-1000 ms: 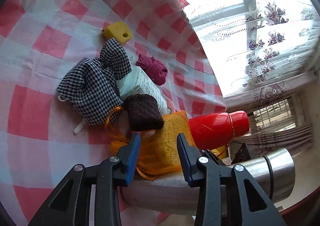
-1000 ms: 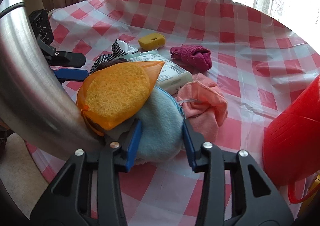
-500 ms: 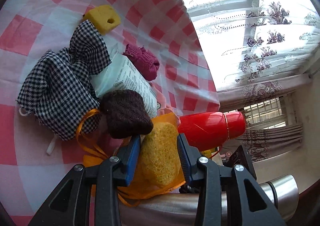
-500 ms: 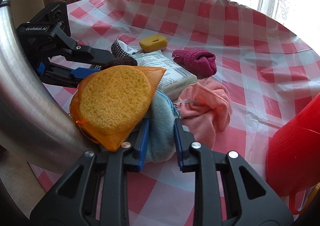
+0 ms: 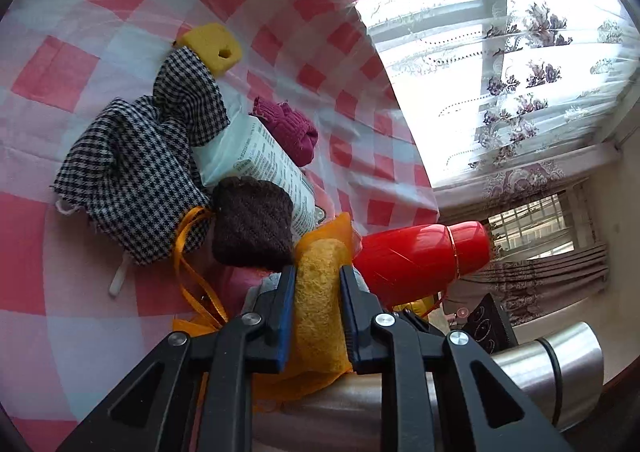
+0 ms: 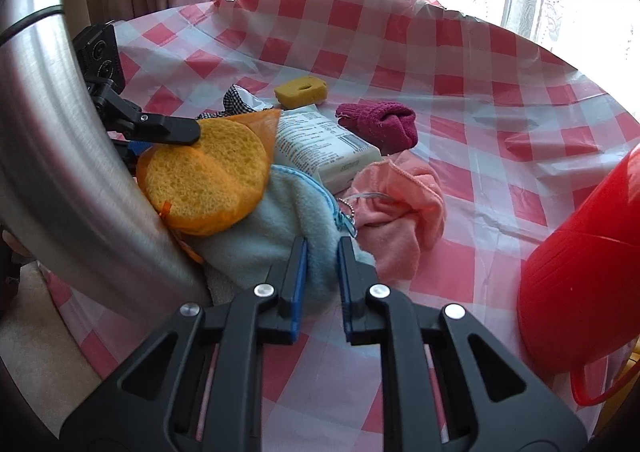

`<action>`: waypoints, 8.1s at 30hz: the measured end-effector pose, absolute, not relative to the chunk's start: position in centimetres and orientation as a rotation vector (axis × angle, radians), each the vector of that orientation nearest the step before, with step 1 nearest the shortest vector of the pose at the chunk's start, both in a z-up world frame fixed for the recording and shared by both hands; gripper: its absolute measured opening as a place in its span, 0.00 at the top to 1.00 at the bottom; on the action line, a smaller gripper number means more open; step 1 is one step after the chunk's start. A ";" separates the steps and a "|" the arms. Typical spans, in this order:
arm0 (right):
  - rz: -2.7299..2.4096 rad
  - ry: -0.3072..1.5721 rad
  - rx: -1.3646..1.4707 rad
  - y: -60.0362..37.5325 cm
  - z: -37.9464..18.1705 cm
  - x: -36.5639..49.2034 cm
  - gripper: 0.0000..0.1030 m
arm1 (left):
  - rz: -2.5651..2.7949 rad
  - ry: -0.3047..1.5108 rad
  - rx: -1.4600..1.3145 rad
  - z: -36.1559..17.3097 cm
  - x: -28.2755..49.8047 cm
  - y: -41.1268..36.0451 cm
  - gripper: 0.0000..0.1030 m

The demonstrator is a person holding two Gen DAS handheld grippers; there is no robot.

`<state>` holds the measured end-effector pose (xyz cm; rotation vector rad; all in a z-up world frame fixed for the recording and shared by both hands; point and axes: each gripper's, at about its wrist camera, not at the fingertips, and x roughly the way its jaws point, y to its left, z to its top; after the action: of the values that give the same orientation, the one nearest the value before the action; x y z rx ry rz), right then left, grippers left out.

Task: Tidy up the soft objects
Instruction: 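Grasp orange sponge bag with right tool while left tool grasps yellow sponge, then drop blue zip pouch in white box with right tool while left drops orange sponge bag, then grasp light blue towel with right tool while left tool grasps houndstooth cloth bag, then drop light blue towel in white box with right tool while left drops houndstooth bag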

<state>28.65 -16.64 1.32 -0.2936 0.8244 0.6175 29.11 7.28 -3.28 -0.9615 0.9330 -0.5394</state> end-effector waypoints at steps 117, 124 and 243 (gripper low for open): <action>0.405 0.927 -0.222 -29.3 3.0 16.2 0.48 | -0.368 0.951 -0.989 -0.6 10.4 -1.6 0.60; 0.450 0.929 -0.244 -26.0 2.5 18.4 0.44 | -0.278 0.936 -1.008 -1.5 11.2 2.1 0.60; 0.300 0.812 -0.135 -31.7 2.7 12.9 0.79 | 0.129 0.732 -0.280 5.3 6.9 -3.9 0.83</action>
<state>12.92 -31.66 2.68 -0.1346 0.8122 0.3004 6.90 -3.89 5.27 -0.2796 0.7325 0.1286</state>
